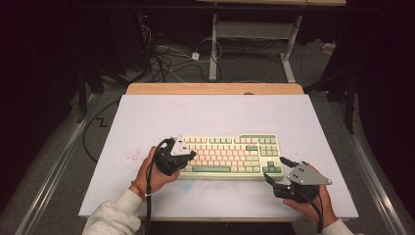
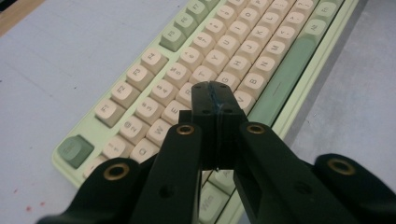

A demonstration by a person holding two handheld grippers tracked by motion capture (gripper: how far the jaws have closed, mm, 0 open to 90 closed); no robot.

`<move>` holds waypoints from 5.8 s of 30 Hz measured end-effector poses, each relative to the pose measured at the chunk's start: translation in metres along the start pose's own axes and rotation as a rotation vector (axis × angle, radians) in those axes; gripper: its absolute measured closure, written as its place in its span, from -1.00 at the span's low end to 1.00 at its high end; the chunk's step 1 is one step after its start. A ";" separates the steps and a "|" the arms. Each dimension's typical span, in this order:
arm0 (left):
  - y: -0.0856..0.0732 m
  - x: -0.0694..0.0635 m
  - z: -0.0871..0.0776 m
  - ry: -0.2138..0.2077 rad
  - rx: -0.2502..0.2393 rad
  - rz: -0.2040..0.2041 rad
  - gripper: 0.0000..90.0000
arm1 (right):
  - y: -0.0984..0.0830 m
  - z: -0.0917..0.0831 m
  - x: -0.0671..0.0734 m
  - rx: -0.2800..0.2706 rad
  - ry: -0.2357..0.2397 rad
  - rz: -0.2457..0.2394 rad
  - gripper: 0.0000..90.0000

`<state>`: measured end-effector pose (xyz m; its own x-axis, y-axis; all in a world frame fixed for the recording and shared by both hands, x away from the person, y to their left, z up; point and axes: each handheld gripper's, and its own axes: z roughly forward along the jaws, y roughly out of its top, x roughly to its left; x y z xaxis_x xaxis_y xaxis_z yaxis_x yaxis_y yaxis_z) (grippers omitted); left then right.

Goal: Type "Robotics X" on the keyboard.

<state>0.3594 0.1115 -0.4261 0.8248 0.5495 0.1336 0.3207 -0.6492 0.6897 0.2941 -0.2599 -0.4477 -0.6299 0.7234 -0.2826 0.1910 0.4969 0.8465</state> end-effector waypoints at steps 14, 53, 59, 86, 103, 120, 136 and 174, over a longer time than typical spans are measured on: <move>0.026 -0.001 0.036 -0.005 0.074 0.048 0.95 | -0.001 0.004 0.003 0.021 0.013 -0.026 -0.40; 0.036 0.007 0.050 0.022 0.103 0.048 0.85 | -0.003 0.006 0.005 0.044 0.034 -0.046 -0.39; 0.033 0.008 0.038 0.027 0.061 0.053 0.75 | -0.003 0.005 0.004 0.043 0.030 -0.042 -0.39; -0.012 -0.002 -0.004 0.174 -0.116 0.097 -0.48 | -0.003 0.006 0.003 0.050 0.031 -0.035 -0.37; -0.051 -0.006 -0.021 0.219 -0.103 0.084 -0.59 | -0.002 0.009 0.004 0.072 0.040 -0.027 -0.27; -0.083 -0.006 -0.032 0.212 -0.061 0.009 -0.61 | 0.020 0.028 0.005 0.107 0.131 -0.034 0.97; -0.095 -0.007 -0.032 0.198 -0.028 -0.019 -0.61 | 0.060 0.083 0.008 0.143 0.185 -0.057 1.00; -0.095 -0.010 -0.026 0.174 0.001 -0.006 -0.61 | 0.088 0.144 0.033 0.204 0.225 -0.102 0.99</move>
<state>0.3085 0.1814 -0.4749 0.7300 0.6359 0.2504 0.3262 -0.6462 0.6899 0.3983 -0.1229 -0.4476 -0.8001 0.5520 -0.2347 0.2510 0.6635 0.7048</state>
